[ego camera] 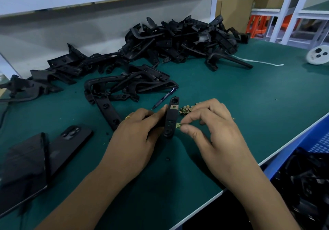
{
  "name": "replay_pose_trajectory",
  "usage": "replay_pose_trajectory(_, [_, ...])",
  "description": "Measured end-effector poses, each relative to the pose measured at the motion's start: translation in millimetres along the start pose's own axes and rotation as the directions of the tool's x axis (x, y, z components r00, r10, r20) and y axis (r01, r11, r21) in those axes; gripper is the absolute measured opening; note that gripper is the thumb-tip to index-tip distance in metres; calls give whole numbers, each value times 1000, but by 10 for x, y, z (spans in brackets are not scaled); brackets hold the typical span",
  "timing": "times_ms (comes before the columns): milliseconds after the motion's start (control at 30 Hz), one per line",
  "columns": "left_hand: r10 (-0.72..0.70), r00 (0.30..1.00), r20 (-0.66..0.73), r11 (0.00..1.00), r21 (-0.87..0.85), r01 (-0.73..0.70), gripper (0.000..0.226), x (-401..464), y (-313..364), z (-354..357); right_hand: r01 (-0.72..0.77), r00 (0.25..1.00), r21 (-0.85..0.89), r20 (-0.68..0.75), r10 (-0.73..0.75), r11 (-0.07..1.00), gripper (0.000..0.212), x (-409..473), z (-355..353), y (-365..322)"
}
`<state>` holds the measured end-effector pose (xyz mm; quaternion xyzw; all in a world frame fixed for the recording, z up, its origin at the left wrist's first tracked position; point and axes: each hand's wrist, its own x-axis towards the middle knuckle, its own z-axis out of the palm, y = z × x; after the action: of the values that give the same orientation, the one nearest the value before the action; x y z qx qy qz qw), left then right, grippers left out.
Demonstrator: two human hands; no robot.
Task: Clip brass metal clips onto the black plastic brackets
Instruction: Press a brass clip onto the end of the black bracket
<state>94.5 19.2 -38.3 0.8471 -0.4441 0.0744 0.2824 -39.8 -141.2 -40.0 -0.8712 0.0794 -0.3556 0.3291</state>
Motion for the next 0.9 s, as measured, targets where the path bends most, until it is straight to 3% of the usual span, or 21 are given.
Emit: replay_pose_trajectory(900, [30,999,32,992,118,-34,50,-11,63,-16,14,1000,-11,-23,-15,1000,13,-7,3,22])
